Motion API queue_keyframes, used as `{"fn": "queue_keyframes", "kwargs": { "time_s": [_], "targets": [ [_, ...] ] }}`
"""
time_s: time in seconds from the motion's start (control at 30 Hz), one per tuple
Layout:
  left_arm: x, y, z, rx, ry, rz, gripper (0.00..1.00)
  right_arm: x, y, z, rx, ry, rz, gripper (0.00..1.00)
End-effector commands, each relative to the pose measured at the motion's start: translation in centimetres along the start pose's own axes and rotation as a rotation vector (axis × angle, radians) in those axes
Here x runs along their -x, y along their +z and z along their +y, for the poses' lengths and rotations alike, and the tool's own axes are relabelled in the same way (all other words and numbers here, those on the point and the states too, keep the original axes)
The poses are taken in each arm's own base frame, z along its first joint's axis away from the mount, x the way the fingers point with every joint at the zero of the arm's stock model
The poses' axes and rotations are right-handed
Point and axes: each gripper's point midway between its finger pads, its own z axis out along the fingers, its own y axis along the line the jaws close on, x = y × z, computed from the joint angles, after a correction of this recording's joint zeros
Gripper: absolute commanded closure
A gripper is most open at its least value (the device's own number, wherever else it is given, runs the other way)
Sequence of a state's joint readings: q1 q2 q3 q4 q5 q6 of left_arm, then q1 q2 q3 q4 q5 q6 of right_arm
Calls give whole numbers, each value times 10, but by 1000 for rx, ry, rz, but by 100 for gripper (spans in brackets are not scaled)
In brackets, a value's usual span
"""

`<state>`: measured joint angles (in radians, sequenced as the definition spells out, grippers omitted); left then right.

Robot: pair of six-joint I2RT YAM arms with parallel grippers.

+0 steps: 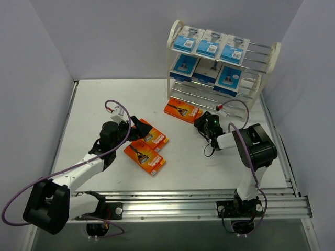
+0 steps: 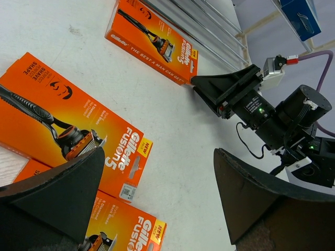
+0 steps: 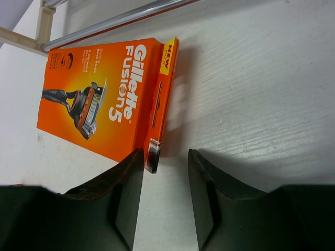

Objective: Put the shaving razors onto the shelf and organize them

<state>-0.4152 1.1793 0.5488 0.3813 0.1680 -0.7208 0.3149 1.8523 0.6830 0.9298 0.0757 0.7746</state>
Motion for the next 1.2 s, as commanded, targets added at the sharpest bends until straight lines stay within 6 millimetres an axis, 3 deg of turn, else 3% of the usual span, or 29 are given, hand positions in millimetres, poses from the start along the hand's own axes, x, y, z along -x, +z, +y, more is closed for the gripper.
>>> {"fn": "queue_keyframes", "kwargs": {
  "time_s": [0.0, 0.67, 0.8, 0.93, 1.17],
  "targets": [
    [24, 3, -20, -70, 33, -63, 6, 8, 8, 1, -15, -2, -37, 65],
    [22, 3, -25, -92, 28, -47, 6, 17, 7, 12, 5, 32, -65, 92],
    [23, 0, -26, -94, 27, -50, 6, 19, 1, 19, 22, 36, -67, 100],
    [23, -3, -29, -100, 7, -51, 6, 19, -8, 25, 35, 42, -67, 100],
    [16, -1, -42, -158, -76, -27, 6, 11, -41, 58, 114, 43, -45, 100]
  ]
}}
